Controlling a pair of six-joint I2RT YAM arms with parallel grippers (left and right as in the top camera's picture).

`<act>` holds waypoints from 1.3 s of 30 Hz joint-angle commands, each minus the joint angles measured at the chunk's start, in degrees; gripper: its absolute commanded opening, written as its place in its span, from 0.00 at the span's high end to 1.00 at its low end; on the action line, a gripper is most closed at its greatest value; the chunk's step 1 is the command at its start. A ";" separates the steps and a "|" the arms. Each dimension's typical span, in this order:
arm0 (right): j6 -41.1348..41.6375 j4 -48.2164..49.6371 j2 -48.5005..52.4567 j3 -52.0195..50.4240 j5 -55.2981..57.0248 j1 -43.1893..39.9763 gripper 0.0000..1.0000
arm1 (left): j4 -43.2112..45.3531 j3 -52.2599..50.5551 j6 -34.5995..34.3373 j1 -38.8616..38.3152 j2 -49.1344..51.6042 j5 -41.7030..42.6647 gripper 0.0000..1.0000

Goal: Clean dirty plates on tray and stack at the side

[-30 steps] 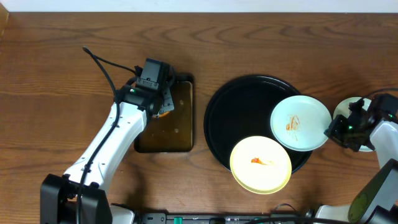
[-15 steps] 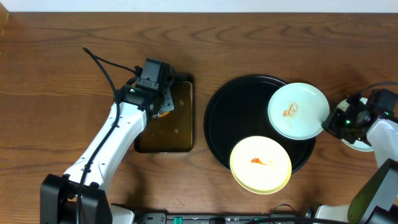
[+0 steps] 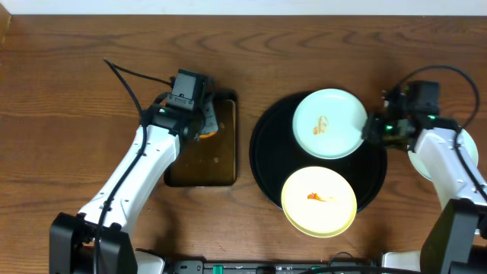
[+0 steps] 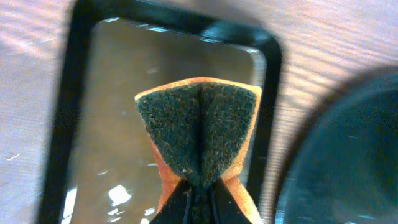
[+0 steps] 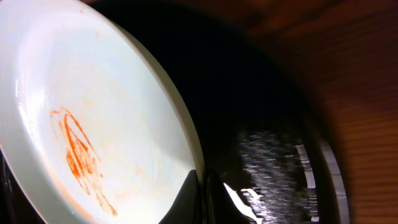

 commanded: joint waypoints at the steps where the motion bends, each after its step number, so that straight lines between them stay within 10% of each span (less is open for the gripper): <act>1: 3.82 0.39 1.60 0.79 3.54 3.72 0.99 | 2.45 -0.37 2.29 -2.58 0.02 6.51 0.92; 22: 8.09 1.57 5.09 0.76 4.83 9.90 0.99 | 29.79 -0.37 -1.16 -26.18 12.81 6.47 0.92; 39: 8.09 0.68 5.09 0.76 4.37 9.99 0.99 | 41.55 -0.37 -9.94 -28.06 26.23 9.57 0.92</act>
